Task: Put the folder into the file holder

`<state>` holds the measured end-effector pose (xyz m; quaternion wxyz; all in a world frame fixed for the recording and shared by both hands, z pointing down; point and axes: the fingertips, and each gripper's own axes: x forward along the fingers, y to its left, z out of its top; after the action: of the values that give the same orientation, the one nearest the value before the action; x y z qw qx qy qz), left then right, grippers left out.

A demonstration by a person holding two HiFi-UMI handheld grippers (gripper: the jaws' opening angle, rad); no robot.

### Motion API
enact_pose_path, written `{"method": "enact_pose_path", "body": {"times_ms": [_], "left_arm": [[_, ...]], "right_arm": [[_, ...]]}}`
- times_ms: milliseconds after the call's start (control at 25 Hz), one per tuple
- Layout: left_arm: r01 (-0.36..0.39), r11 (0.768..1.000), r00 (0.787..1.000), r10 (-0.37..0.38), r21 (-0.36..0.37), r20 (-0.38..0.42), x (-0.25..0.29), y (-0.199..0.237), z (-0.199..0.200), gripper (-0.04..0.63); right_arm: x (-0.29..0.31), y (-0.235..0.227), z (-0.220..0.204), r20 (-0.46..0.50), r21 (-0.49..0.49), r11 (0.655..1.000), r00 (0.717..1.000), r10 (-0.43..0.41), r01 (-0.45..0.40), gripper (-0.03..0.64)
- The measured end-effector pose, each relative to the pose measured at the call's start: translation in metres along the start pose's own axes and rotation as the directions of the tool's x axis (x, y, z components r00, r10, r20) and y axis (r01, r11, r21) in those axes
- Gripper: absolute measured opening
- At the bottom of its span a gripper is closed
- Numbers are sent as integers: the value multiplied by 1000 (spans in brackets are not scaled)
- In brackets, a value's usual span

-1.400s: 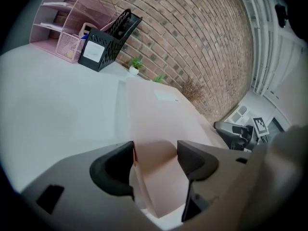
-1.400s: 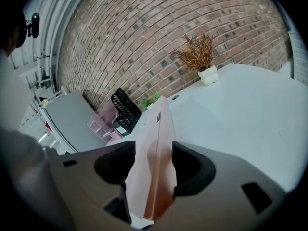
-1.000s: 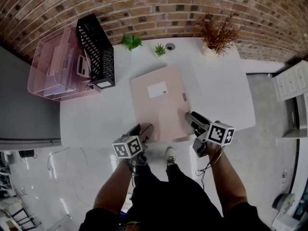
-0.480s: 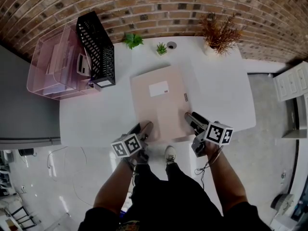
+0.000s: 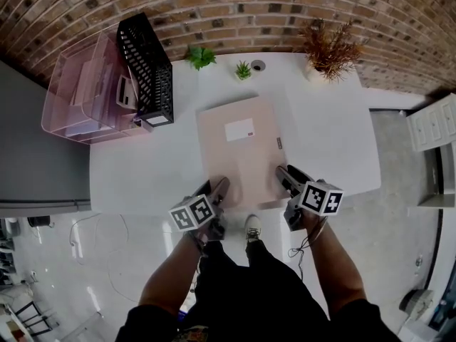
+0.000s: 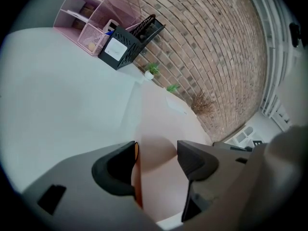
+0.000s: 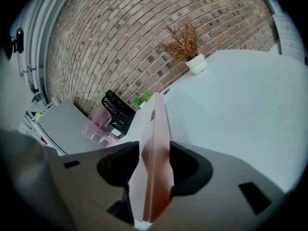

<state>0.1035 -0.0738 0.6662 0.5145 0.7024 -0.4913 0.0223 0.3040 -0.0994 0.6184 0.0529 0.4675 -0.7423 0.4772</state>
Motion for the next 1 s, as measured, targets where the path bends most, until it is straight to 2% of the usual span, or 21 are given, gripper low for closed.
{"method": "enact_pose_path", "body": {"times_ms": [40, 200, 400, 520, 640, 760, 840, 1000], "left_arm": [[-10, 1000, 1000, 10, 7, 4, 0, 0, 0, 272], [-37, 999, 999, 36, 32, 37, -6, -2, 1, 272], [-47, 994, 995, 38, 101, 90, -15, -14, 13, 267], [-51, 992, 994, 38, 116, 106, -20, -14, 19, 267], [-24, 997, 993, 15, 79, 115, -24, -13, 22, 267], [9, 1000, 992, -11, 22, 125, -26, -13, 21, 267], [24, 1000, 991, -22, -12, 134, -27, -13, 20, 267], [39, 999, 989, -34, -36, 142, -28, -12, 20, 267]], "right_arm": [[0, -1, 0, 0, -24, 1000, 1000, -19, 19, 178], [-1, 3, 2, 17, -67, 997, 999, -39, 41, 176], [-8, 8, 6, 86, -19, 999, 996, -30, 32, 173], [-11, 14, 5, 95, 6, 1000, 995, 9, -9, 173], [-17, 23, 13, 137, 86, 992, 987, 81, -93, 166], [-23, 29, 23, 193, 212, 963, 973, 123, -164, 156], [-25, 31, 29, 221, 242, 954, 967, 123, -177, 160], [-25, 26, 30, 233, 312, 941, 971, 58, -131, 206]]}}
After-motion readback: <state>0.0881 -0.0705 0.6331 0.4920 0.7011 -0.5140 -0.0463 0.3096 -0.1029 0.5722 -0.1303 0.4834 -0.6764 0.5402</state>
